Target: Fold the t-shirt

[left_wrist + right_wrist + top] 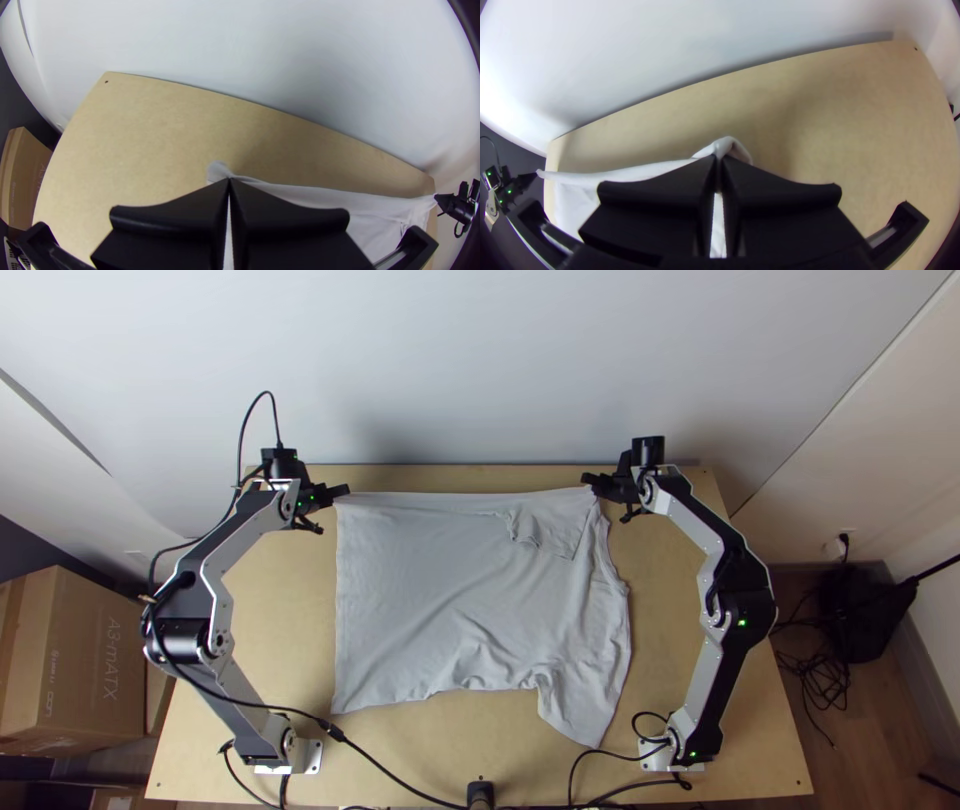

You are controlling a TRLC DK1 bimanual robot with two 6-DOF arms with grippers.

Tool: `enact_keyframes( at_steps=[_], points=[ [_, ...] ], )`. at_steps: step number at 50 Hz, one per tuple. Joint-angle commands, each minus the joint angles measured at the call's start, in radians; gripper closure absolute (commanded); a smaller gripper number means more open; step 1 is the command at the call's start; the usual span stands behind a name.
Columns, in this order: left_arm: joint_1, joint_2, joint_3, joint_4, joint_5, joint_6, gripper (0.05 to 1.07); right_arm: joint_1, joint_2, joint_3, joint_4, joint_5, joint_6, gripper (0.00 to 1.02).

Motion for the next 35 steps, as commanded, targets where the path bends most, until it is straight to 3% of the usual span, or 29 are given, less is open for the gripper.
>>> enact_keyframes(
  at_steps=[1,35],
  points=[
    [0.008,-0.07,-0.076,0.021,0.004,-0.023,1.05,-0.023,-0.08,-0.057,-0.008,0.003,0.007,1.0],
    [0.008,-0.293,-0.419,0.119,0.022,-0.03,1.05,-0.01,-0.349,-0.441,0.029,0.003,-0.011,1.0]
  ],
)
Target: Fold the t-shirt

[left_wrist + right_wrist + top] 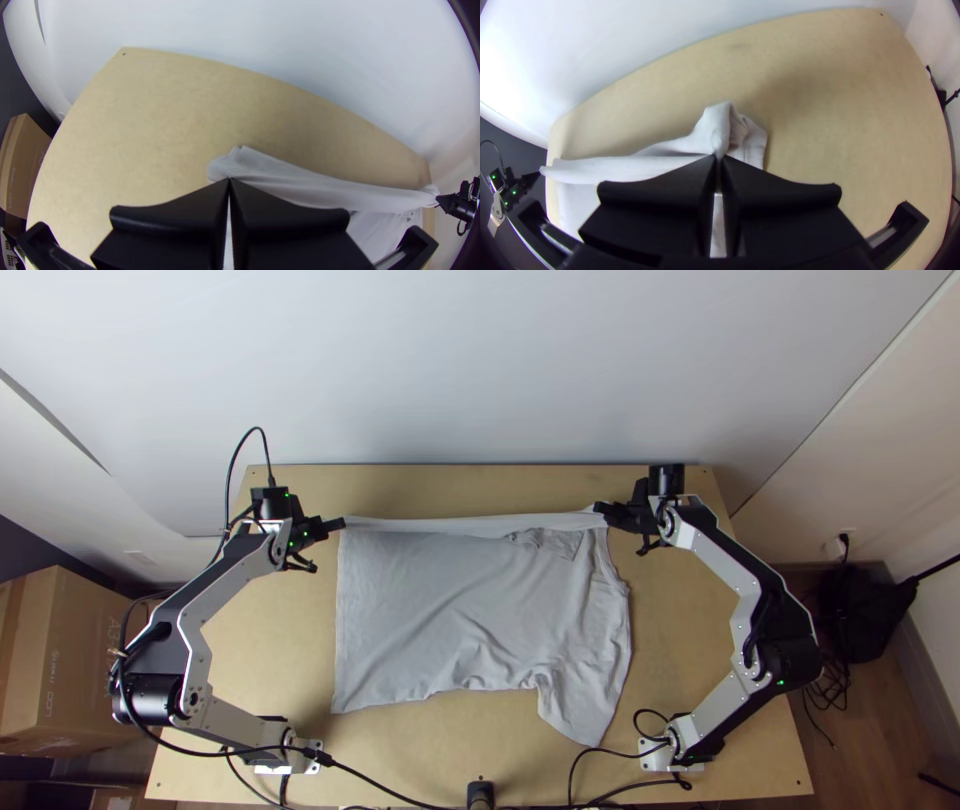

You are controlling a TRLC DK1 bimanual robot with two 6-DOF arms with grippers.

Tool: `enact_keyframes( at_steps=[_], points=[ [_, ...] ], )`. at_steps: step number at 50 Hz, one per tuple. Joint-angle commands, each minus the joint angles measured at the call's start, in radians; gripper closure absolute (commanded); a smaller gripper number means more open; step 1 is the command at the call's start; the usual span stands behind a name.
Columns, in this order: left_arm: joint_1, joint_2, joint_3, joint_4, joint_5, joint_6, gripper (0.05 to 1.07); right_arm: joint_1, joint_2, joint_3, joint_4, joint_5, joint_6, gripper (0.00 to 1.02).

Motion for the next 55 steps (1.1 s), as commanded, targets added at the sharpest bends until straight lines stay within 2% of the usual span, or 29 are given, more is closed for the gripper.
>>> enact_keyframes(
  at_steps=[1,11,25,26,28,30,35,37,42,47,55],
  points=[
    [0.007,-0.044,-0.07,0.023,0.0,-0.022,1.05,0.0,-0.051,-0.089,0.032,0.003,-0.007,1.0],
    [-0.003,-0.063,-0.165,0.075,0.0,-0.033,1.05,0.005,-0.074,-0.198,0.1,0.003,0.002,1.0],
    [-0.015,-0.058,-0.271,0.167,-0.037,-0.053,1.03,0.008,-0.093,-0.275,0.123,0.003,0.039,0.99],
    [-0.013,-0.058,-0.274,0.165,-0.037,-0.053,0.99,0.005,-0.096,-0.28,0.123,0.003,0.039,0.98],
    [-0.015,-0.067,-0.281,0.162,-0.037,-0.048,0.84,0.001,-0.108,-0.29,0.123,0.004,0.047,0.9],
    [-0.016,-0.083,-0.292,0.161,-0.037,-0.045,0.65,-0.005,-0.13,-0.307,0.123,0.004,0.056,0.74],
    [-0.004,-0.138,-0.33,0.153,-0.028,-0.061,0.37,-0.015,-0.203,-0.349,0.125,0.004,0.056,0.29],
    [0.008,-0.153,-0.34,0.141,0.006,-0.065,0.3,-0.02,-0.234,-0.359,0.125,0.004,0.052,0.21],
    [0.037,-0.21,-0.357,0.122,0.029,-0.061,0.29,-0.043,-0.321,-0.398,0.125,0.004,0.042,0.14],
    [0.063,-0.297,-0.363,0.078,0.057,-0.047,0.29,-0.066,-0.447,-0.451,0.121,0.004,0.024,0.14],
    [0.086,-0.506,-0.343,-0.079,0.156,-0.038,0.29,-0.098,-0.662,-0.465,-0.047,0.004,0.024,0.14]
  ],
)
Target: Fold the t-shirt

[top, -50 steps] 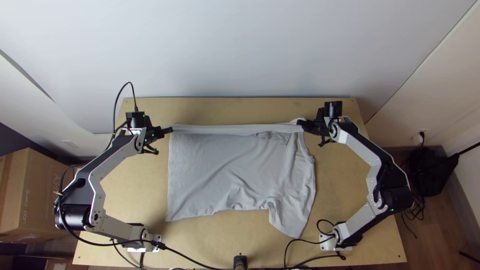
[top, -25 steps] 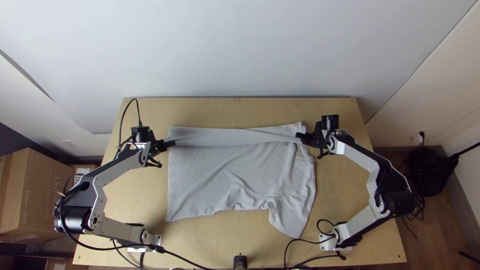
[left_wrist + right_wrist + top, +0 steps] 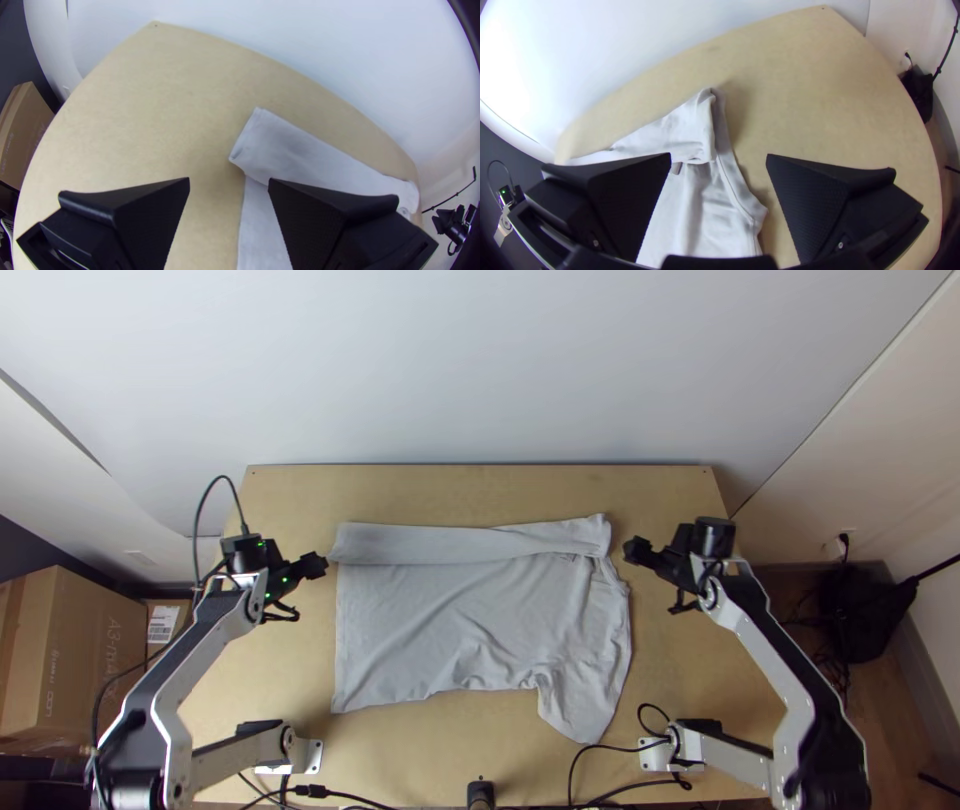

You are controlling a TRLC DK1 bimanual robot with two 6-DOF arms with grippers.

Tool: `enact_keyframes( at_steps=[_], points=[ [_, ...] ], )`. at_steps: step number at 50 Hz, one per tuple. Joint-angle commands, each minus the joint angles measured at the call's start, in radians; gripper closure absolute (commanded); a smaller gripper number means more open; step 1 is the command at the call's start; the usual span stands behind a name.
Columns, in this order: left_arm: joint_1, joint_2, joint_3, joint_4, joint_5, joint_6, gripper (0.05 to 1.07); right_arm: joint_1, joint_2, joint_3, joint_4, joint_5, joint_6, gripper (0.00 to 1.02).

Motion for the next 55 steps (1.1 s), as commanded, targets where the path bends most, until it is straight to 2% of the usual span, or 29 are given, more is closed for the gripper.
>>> enact_keyframes(
  at_steps=[1,5,7,9,15,22,27,30,34,41,47,55],
  points=[
    [0.006,-0.146,0.002,-0.086,0.06,0.007,0.29,-0.019,-0.134,-0.01,-0.114,0.004,-0.007,0.14],
    [-0.017,-0.208,0.048,-0.212,0.067,0.024,0.29,-0.022,-0.19,0.013,-0.251,0.001,0.01,0.12],
    [-0.028,-0.235,0.065,-0.256,0.069,0.036,0.29,-0.025,-0.197,0.02,-0.311,0.001,0.047,0.03],
    [-0.043,-0.254,0.082,-0.302,0.069,0.048,0.29,-0.031,-0.196,0.02,-0.373,0.001,0.07,0.03],
    [-0.06,-0.264,0.136,-0.448,0.075,0.06,0.29,-0.032,-0.183,0.003,-0.565,-0.002,0.074,0.04],
    [-0.063,-0.28,0.18,-0.562,0.081,0.083,0.29,0.008,-0.124,-0.002,-0.788,-0.091,0.099,0.04],
    [-0.083,-0.297,0.217,-0.658,0.081,0.094,0.15,0.04,-0.087,-0.014,-0.909,-0.113,0.116,0.04],
    [-0.092,-0.297,0.234,-0.715,0.081,0.096,0.12,0.054,-0.075,-0.034,-0.963,-0.113,0.117,0.07],
    [-0.097,-0.309,0.229,-0.743,0.081,0.099,0.12,0.109,-0.075,-0.063,-0.978,-0.113,0.119,0.19],
    [-0.098,-0.326,0.22,-0.778,0.083,0.108,0.12,0.158,-0.075,-0.103,-0.963,-0.113,0.119,0.33],
    [-0.104,-0.35,0.218,-0.781,0.081,0.123,0.12,0.221,-0.053,-0.145,-0.932,-0.11,0.153,0.34],
    [-0.104,-0.357,0.214,-0.781,0.081,0.137,0.12,0.239,0.002,-0.178,-0.895,-0.113,0.153,0.34]
  ],
)
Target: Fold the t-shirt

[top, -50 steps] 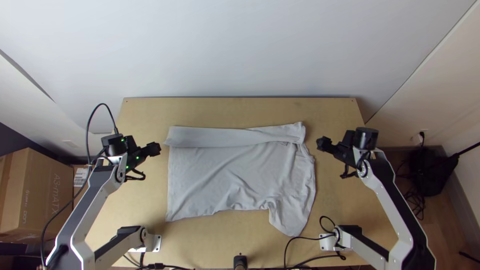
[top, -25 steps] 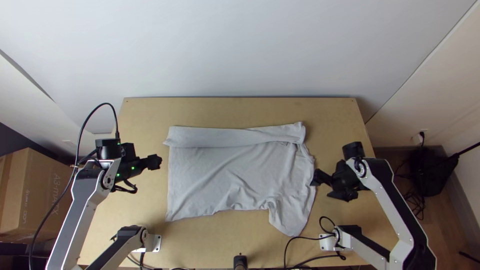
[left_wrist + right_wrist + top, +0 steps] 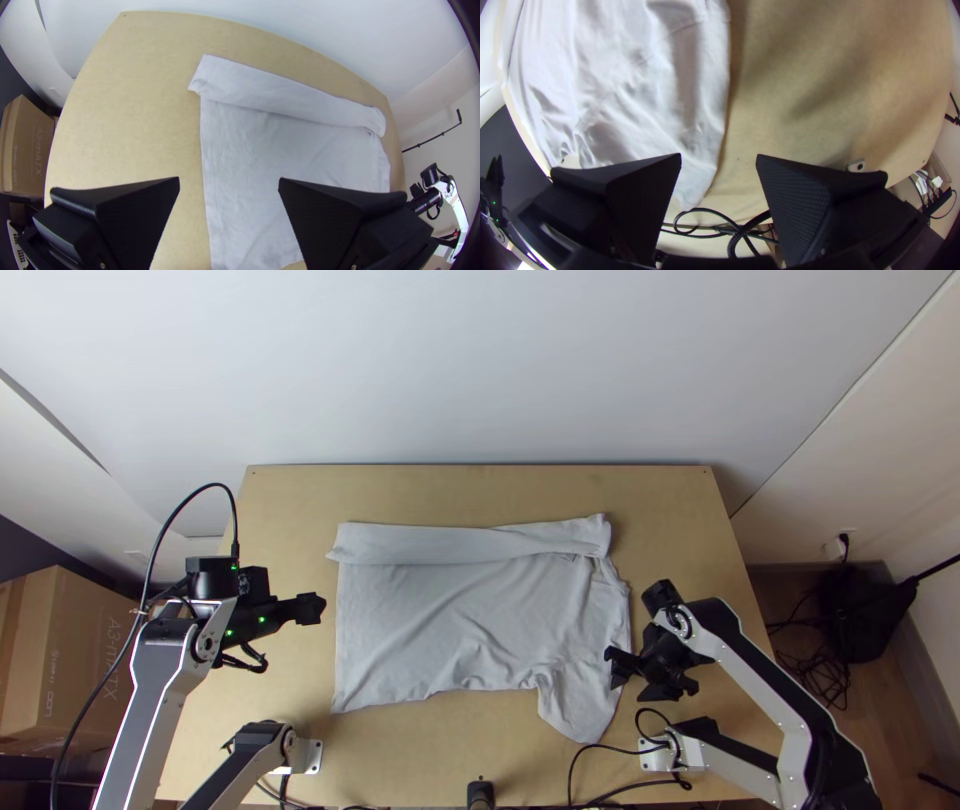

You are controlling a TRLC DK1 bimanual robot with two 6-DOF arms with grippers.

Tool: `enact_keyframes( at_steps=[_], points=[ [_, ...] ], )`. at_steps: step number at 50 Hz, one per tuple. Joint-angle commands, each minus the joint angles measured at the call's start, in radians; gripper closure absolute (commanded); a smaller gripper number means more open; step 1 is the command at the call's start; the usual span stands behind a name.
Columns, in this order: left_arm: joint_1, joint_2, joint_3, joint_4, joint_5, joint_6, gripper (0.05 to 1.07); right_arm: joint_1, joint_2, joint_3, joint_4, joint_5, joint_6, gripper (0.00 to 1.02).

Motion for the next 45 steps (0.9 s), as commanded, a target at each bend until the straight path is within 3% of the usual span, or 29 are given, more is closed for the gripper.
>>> enact_keyframes(
  at_steps=[1,6,24,29,45],
  points=[
    [-0.006,-0.011,0.004,-0.012,0.01,0.025,0.12,0.024,0.041,-0.025,0.004,-0.007,0.025,0.38],
    [-0.006,-0.017,-0.016,-0.018,0.008,0.052,0.12,0.042,0.058,-0.046,0.064,-0.005,0.012,0.68],
    [-0.101,-0.014,-0.002,-0.195,-0.012,0.118,0.11,0.133,0.142,-0.058,0.114,-0.007,0.014,0.69],
    [-0.144,-0.007,-0.023,-0.236,-0.012,0.12,0.1,0.19,0.162,-0.051,0.114,-0.005,-0.024,1.0],
    [-0.328,0.098,-0.186,-0.301,-0.081,0.086,0.1,0.223,0.167,-0.025,0.111,-0.005,-0.029,1.0]
  ],
)
